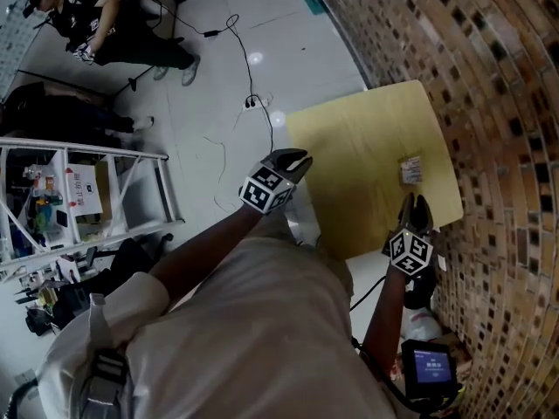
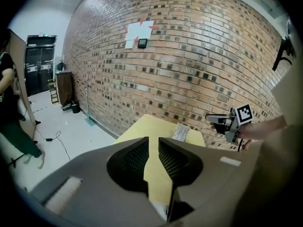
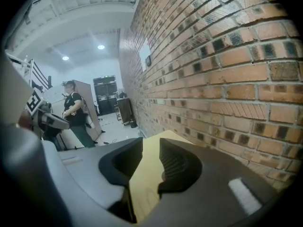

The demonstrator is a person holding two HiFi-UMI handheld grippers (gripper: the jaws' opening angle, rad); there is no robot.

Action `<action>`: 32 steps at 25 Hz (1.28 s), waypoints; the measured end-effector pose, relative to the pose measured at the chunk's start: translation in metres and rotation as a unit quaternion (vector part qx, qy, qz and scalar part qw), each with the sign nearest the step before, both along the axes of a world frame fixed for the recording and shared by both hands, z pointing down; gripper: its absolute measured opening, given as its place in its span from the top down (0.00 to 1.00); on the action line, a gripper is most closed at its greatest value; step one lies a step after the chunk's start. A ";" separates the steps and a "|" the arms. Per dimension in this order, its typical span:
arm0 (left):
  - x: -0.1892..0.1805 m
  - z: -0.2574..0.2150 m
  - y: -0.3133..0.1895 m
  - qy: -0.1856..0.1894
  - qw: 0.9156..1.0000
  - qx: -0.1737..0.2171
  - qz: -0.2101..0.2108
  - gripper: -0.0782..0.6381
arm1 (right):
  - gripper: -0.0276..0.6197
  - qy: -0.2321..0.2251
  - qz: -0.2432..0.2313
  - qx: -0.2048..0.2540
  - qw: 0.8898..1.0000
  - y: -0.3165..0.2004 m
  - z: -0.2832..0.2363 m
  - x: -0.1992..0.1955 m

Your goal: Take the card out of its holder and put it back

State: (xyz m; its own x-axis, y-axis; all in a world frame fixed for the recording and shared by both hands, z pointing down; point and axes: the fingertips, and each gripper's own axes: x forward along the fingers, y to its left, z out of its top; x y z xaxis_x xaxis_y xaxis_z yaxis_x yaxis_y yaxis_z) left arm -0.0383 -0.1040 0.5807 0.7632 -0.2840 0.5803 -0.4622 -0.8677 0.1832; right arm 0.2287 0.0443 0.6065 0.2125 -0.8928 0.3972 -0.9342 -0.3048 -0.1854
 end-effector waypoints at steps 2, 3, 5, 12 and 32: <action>-0.014 0.002 -0.016 0.001 1.000 -0.001 0.006 0.77 | 0.78 0.003 0.007 -0.004 1.000 -0.013 -0.001 -0.013; -0.022 0.003 -0.025 0.002 1.000 -0.001 0.009 0.77 | 0.78 0.004 0.010 -0.007 1.000 -0.021 -0.002 -0.020; -0.038 0.002 -0.046 0.006 1.000 0.002 0.014 0.77 | 0.78 0.006 0.014 -0.011 1.000 -0.037 -0.005 -0.040; -0.094 0.006 -0.104 0.021 0.999 -0.002 0.043 0.77 | 0.78 0.022 0.029 -0.019 0.999 -0.080 -0.020 -0.114; -0.153 0.010 -0.105 0.031 0.988 -0.002 0.148 0.77 | 0.78 0.035 0.128 0.018 0.991 -0.026 -0.059 -0.245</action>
State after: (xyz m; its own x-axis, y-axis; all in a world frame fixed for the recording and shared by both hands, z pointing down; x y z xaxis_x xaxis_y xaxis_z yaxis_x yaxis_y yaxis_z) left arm -0.1913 -0.2093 0.5912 0.8468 -0.0400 0.5304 -0.1753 -0.9624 0.2074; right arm -0.0160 0.0186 0.5474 0.4593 -0.8196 0.3425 -0.8386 -0.5272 -0.1369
